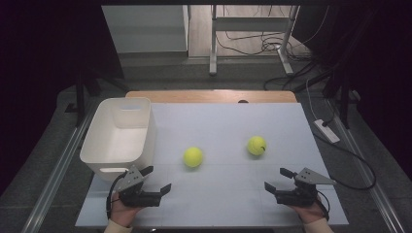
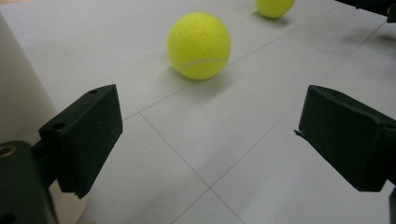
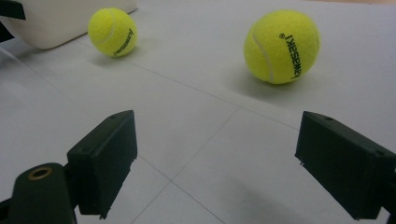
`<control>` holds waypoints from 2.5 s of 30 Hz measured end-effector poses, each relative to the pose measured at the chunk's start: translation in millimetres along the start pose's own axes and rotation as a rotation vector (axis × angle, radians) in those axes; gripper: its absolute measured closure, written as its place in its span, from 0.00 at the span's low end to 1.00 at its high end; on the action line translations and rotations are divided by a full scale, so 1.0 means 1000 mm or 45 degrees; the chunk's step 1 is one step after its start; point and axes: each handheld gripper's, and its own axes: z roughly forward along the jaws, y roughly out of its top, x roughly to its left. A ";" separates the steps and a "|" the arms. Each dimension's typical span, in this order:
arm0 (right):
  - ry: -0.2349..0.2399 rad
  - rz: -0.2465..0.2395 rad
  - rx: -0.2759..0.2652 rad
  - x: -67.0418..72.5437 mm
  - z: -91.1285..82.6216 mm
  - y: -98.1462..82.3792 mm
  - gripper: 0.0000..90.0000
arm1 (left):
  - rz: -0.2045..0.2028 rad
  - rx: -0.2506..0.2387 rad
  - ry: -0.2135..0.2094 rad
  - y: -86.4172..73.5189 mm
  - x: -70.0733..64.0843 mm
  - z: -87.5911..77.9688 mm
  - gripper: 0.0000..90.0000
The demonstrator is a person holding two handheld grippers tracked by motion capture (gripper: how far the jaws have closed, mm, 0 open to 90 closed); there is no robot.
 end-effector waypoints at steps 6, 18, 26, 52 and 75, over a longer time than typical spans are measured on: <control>0.010 -0.006 0.003 0.000 0.002 0.000 0.14 | 0.003 0.004 0.005 0.000 -0.001 0.000 0.08; 0.009 0.002 0.014 -0.002 0.006 0.002 0.15 | 0.001 0.005 0.010 0.000 -0.003 -0.001 0.08; 0.003 0.002 0.018 -0.001 0.006 0.002 0.15 | 0.008 -0.004 0.011 0.002 -0.005 -0.001 0.08; 0.012 0.011 0.006 -0.002 0.008 0.003 0.15 | 0.000 0.035 0.022 0.009 -0.012 -0.002 0.08; 0.041 0.003 -0.016 -0.001 0.008 0.004 0.15 | 0.030 0.091 -0.004 0.034 -0.031 0.008 0.05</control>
